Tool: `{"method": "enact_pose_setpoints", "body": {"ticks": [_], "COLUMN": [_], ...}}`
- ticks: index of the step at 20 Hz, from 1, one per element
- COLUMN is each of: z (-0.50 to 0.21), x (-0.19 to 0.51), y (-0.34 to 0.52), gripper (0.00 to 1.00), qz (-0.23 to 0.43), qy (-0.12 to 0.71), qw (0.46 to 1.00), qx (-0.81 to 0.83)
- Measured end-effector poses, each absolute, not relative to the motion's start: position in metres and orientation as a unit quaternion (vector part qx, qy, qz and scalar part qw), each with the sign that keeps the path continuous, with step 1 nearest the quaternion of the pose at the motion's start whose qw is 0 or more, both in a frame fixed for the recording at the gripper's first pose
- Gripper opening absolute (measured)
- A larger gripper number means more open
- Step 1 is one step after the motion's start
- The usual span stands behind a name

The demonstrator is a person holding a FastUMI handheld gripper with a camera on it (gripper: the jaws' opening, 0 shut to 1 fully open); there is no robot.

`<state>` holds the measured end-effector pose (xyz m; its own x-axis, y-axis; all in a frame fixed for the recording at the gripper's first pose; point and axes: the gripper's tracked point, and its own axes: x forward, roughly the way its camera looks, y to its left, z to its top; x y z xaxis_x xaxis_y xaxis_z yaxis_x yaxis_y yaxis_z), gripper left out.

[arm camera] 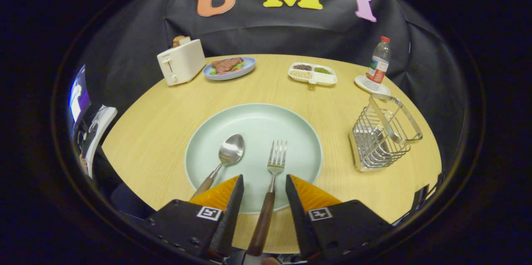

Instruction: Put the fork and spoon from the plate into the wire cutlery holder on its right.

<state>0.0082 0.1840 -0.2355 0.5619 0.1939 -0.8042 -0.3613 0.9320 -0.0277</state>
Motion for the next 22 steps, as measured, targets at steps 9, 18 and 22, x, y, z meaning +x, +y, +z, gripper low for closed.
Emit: {"method": "enact_pose_setpoints", "body": {"ticks": [9,18,22], "z": [-0.236,-0.221,-0.191], "x": [0.009,0.004,0.003], "y": [0.178,0.174,0.166], "gripper": [0.17,0.00,0.01], "qz": [0.143,0.164,0.173], "qy": [0.467,0.476,0.467], "qw": [0.869,0.863,0.867], "qx": [-0.078,-0.043,-0.026]}}
